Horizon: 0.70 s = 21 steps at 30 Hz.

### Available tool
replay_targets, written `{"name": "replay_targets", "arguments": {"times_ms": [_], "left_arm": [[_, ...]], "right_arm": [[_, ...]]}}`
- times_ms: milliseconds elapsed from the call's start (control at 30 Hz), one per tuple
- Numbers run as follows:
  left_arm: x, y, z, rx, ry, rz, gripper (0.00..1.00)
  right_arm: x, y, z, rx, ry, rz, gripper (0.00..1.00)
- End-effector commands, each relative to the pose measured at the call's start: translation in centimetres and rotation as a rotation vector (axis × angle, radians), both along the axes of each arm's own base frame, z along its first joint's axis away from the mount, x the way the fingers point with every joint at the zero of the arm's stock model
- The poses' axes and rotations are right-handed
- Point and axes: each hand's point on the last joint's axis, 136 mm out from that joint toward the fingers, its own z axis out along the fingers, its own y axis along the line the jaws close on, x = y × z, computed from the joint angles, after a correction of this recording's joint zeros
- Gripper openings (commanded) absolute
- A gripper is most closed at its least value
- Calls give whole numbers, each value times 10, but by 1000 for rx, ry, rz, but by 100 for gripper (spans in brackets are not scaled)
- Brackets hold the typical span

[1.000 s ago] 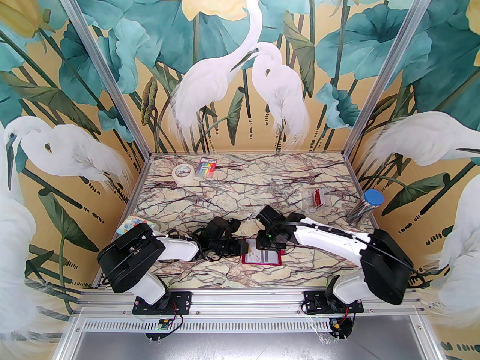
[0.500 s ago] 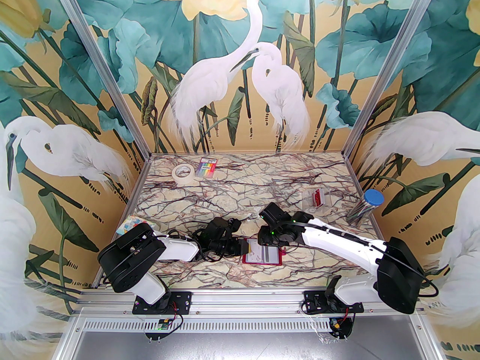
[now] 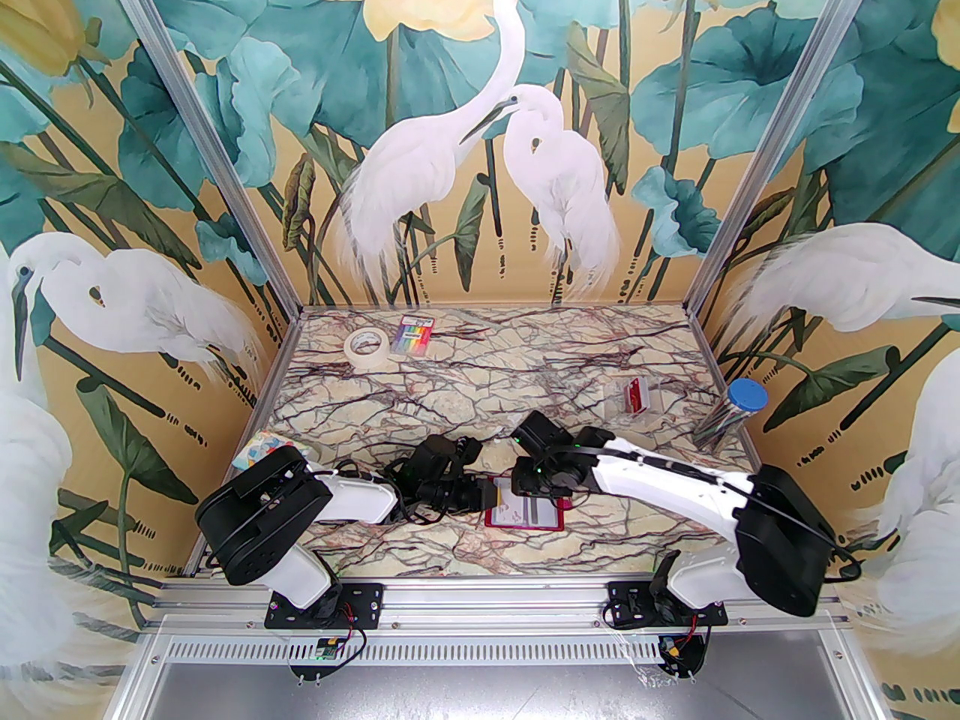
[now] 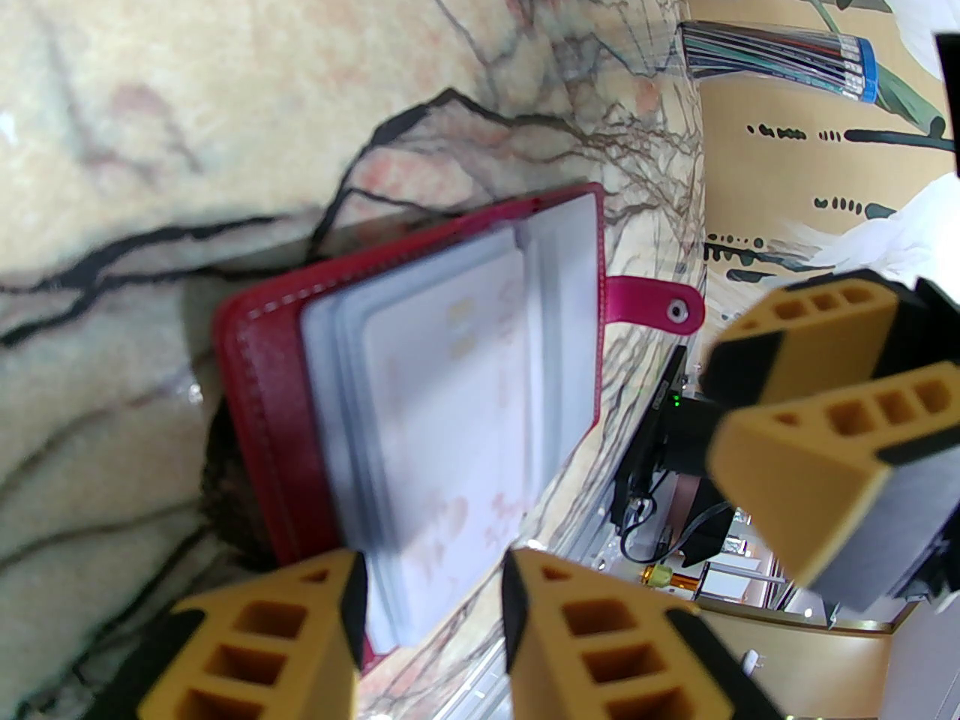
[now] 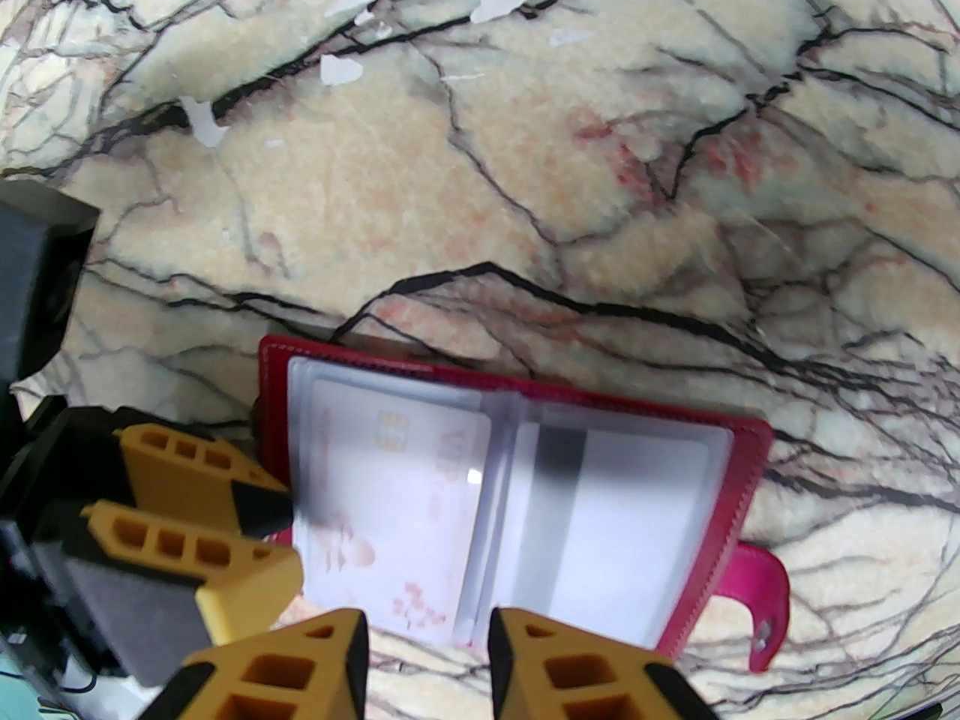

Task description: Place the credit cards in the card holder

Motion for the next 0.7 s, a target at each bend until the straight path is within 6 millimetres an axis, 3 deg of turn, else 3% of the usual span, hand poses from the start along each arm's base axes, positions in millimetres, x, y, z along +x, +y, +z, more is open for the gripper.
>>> {"name": "replay_targets", "arguments": {"times_ms": [0, 200, 667], "left_arm": [[-2, 5, -13, 38, 2, 14, 36], [-2, 5, -13, 37, 1, 15, 36], [-2, 6, -13, 37, -1, 16, 36]], "right_arm": [[6, 7, -2, -12, -10, -6, 33], [4, 5, -16, -29, 12, -17, 33], [2, 12, -29, -28, 33, -9, 33]]}}
